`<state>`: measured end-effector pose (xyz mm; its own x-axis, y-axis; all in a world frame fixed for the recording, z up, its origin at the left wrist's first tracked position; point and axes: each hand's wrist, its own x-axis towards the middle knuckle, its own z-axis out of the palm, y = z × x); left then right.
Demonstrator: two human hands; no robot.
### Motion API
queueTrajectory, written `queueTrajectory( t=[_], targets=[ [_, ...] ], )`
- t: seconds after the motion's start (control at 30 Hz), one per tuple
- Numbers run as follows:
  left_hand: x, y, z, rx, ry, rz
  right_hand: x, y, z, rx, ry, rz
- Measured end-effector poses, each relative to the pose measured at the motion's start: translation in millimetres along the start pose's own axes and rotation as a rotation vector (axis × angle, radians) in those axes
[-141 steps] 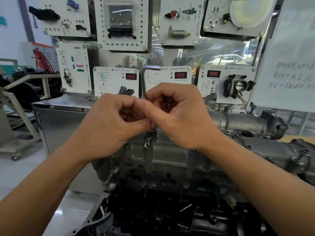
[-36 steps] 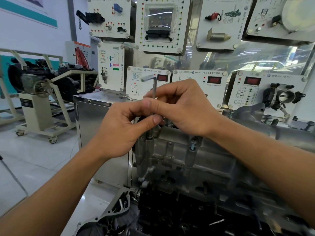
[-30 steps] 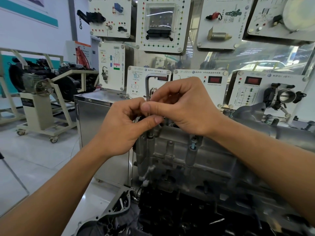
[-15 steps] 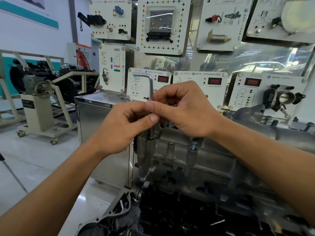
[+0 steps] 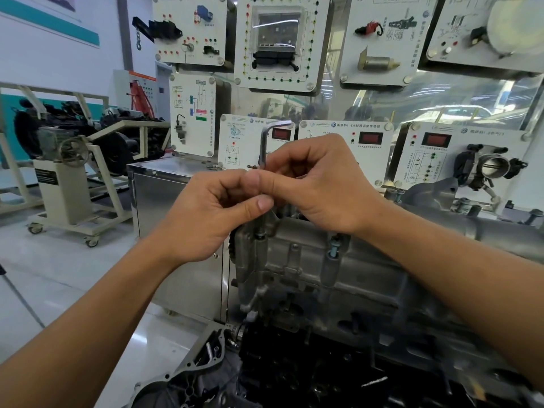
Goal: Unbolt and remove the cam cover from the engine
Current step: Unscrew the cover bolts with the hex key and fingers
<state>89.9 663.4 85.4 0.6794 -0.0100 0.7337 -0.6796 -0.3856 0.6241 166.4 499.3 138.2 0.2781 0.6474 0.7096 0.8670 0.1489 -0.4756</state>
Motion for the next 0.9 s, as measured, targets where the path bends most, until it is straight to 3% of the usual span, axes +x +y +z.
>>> queueTrajectory(
  t=[0.53, 0.77, 0.9],
  targets=[
    [3.9, 3.7, 8.8, 0.086, 0.074, 0.012, 0.0, 0.2, -0.7, -0.011, 0.011, -0.033],
    [1.4, -4.3, -2.6, -0.150, -0.027, -0.052, 2.2, 3.4, -2.7, -0.022, -0.094, -0.051],
    [1.3, -7.0, -4.6, -0.111, -0.011, -0.035, 1.5, 4.2, -0.2, 0.001, -0.083, -0.009]
  ],
)
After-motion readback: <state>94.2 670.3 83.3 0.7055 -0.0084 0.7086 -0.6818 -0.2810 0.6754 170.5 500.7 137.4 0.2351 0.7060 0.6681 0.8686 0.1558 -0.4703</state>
